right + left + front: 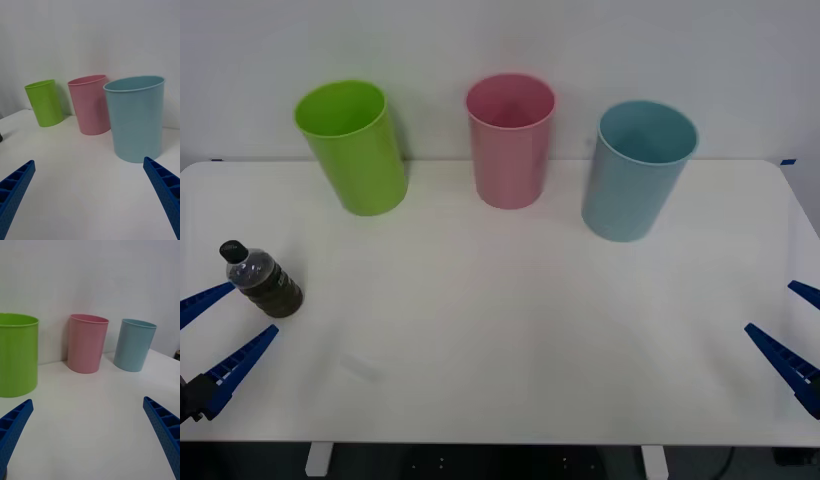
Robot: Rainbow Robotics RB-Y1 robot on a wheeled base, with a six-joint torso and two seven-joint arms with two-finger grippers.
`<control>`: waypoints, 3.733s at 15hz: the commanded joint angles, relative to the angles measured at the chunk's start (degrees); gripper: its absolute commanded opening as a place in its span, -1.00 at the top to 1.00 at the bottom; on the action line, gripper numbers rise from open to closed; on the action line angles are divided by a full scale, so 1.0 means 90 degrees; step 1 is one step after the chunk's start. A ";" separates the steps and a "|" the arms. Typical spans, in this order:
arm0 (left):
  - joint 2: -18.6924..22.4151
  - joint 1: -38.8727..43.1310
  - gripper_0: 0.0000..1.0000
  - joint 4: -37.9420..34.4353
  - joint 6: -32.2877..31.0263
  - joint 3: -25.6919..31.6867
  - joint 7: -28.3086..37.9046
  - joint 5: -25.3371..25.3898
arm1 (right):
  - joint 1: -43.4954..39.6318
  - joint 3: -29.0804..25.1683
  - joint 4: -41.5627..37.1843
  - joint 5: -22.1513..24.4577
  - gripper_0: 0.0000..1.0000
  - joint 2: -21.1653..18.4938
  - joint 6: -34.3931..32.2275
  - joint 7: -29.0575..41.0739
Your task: Grasp the object on the table and drop it into the matching bin: aluminum can to the light blue bin, PET bottle to the pink bin.
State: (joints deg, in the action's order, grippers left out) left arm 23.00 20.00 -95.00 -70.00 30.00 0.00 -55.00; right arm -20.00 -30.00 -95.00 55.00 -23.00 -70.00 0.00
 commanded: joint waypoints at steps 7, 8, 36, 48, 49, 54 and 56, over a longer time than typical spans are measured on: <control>-0.0202 0.0122 -1.00 0.0165 0.0141 0.0016 0.0059 0.0135 | 0.0000 0.0000 0.0000 0.0000 -1.00 0.0000 0.0000 0.0000; -0.0202 0.0151 -1.00 0.0165 0.0171 0.0046 0.0059 0.0145 | 0.0000 0.0000 0.0000 0.0000 -1.00 0.0000 0.0000 0.0000; -0.0222 0.0473 -1.00 0.0810 0.2973 -0.0550 -0.0547 -0.0275 | 0.0000 0.0000 0.0000 0.0000 -1.00 0.0000 0.0000 0.0000; -0.0222 -0.1138 -1.00 0.2167 0.3296 -0.0736 -0.0811 -0.0598 | 0.0000 0.0000 0.0000 0.0000 -1.00 0.0000 0.0000 0.0000; -0.0222 -0.1226 -1.00 0.2245 0.3325 -0.0755 -0.0850 -0.0598 | 0.0000 0.0000 0.0000 0.0000 -1.00 0.0000 0.0000 0.0000; -0.0222 -0.1744 -1.00 0.2616 0.3540 -0.0872 -0.0967 -0.0764 | 0.0000 0.0000 0.0000 0.0000 -1.00 0.0000 0.0000 0.0000; -0.0222 -0.1939 -1.00 0.2773 0.3579 -0.0921 -0.0977 -0.0783 | 0.0000 0.0000 0.0000 0.0000 -1.00 0.0000 0.0000 0.0000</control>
State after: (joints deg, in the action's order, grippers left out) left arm 21.00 3.21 -70.64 -37.93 21.90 -8.73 -61.97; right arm -20.00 -30.00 -95.00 55.00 -23.00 -70.00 0.00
